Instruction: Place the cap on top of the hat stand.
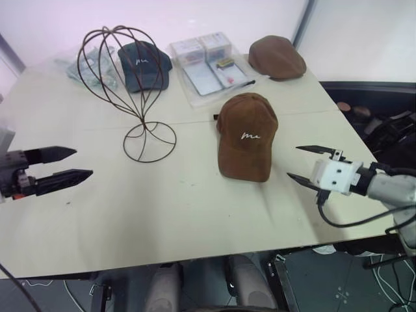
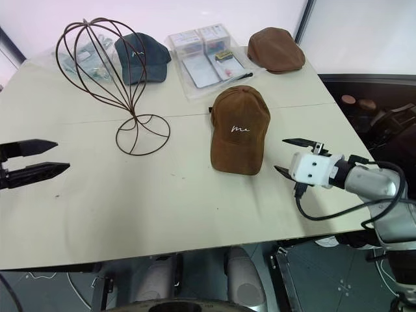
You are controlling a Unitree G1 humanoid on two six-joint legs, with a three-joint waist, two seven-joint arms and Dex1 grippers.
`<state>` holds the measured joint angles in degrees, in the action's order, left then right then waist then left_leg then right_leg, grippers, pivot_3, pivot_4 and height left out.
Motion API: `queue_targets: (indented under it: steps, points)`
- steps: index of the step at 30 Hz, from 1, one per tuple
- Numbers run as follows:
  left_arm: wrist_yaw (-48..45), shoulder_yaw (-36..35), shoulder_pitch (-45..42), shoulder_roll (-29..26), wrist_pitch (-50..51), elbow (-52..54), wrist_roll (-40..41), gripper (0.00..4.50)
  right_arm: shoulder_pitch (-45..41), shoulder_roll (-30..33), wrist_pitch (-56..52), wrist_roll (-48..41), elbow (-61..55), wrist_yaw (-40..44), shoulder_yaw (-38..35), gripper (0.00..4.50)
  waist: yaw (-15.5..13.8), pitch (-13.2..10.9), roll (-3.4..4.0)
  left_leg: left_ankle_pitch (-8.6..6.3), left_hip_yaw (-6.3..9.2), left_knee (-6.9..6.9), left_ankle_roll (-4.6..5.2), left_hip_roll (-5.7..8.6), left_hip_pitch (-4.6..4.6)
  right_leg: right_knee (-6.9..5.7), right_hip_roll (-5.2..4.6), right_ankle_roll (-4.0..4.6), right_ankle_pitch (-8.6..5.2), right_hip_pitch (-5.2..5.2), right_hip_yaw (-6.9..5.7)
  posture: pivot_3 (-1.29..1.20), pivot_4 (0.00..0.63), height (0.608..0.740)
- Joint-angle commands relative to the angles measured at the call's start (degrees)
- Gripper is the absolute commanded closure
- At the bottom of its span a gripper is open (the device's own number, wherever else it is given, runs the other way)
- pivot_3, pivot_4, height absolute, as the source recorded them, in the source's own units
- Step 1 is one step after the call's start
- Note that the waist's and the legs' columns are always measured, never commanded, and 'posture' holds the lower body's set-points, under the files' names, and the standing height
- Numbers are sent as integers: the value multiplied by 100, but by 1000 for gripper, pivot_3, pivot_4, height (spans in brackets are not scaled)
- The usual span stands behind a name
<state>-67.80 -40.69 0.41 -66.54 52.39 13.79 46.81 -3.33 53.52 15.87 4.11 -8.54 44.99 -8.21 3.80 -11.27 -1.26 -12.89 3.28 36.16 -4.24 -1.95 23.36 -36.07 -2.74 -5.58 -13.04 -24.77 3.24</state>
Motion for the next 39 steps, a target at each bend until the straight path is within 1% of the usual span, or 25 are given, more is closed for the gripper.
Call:
queue_targets:
  steps: [1,4,8,11,14,19,23,26,31,35,39]
  points:
    - [-128,179,-340,-225,-85,76,127,27,414,-90,994,749,124,-638,-37,951,9,1,-1,0,1,0,0,-1,0,-1,3,0,0,0,-1,0,150,740]
    - [-96,362,-756,-252,-17,53,281,27,683,-152,1560,1190,329,-1039,80,951,20,0,0,0,2,0,0,-1,-2,-4,5,0,0,0,0,0,150,740]
    - [-19,586,-1175,-199,132,44,501,27,644,-251,2210,1600,729,-1518,281,951,31,1,-1,0,1,8,1,0,-14,-7,5,-1,1,13,3,0,150,740]
    - [64,954,-1372,-97,-52,-63,321,27,271,-344,2771,2055,1254,-1962,576,951,32,1,-2,0,1,6,1,0,-27,-7,5,-1,0,24,3,0,150,740]
    - [152,1071,-1501,-19,-82,-114,329,27,-134,-401,3166,2489,1800,-2450,804,951,31,0,-2,1,1,6,1,0,-30,-7,5,-1,0,28,5,0,150,740]
    - [292,1022,-1445,80,-3,1,400,27,-841,-498,3644,3351,2770,-3470,1202,951,28,0,-2,1,1,1,1,0,-27,-7,6,1,2,26,5,0,150,740]
    - [431,865,-1341,131,80,108,472,27,-1207,-560,3906,3775,3323,-3995,1596,951,34,2,-4,1,2,4,2,0,-29,-10,7,2,2,28,6,0,150,740]
    - [510,726,-1221,152,133,212,510,27,-1349,-603,3993,3926,3620,-4265,1822,951,47,7,-13,1,3,3,2,0,-44,-10,8,0,1,40,8,0,150,740]
    - [594,474,-1012,138,206,339,557,27,-1399,-633,4085,3977,3757,-4523,2044,951,87,12,-35,1,3,-1,2,0,-105,-9,9,-2,-1,100,12,0,150,740]
    - [633,369,-872,134,207,415,551,27,-1215,-561,4088,3830,3455,-4508,2043,951,89,13,-41,1,5,-3,2,0,-118,-5,8,-2,-2,114,13,0,150,740]
    - [657,299,-774,152,195,463,564,27,-871,-563,3947,3532,2829,-4338,1934,951,68,13,-41,1,6,-13,2,0,-117,-5,8,-7,-7,113,13,0,150,740]
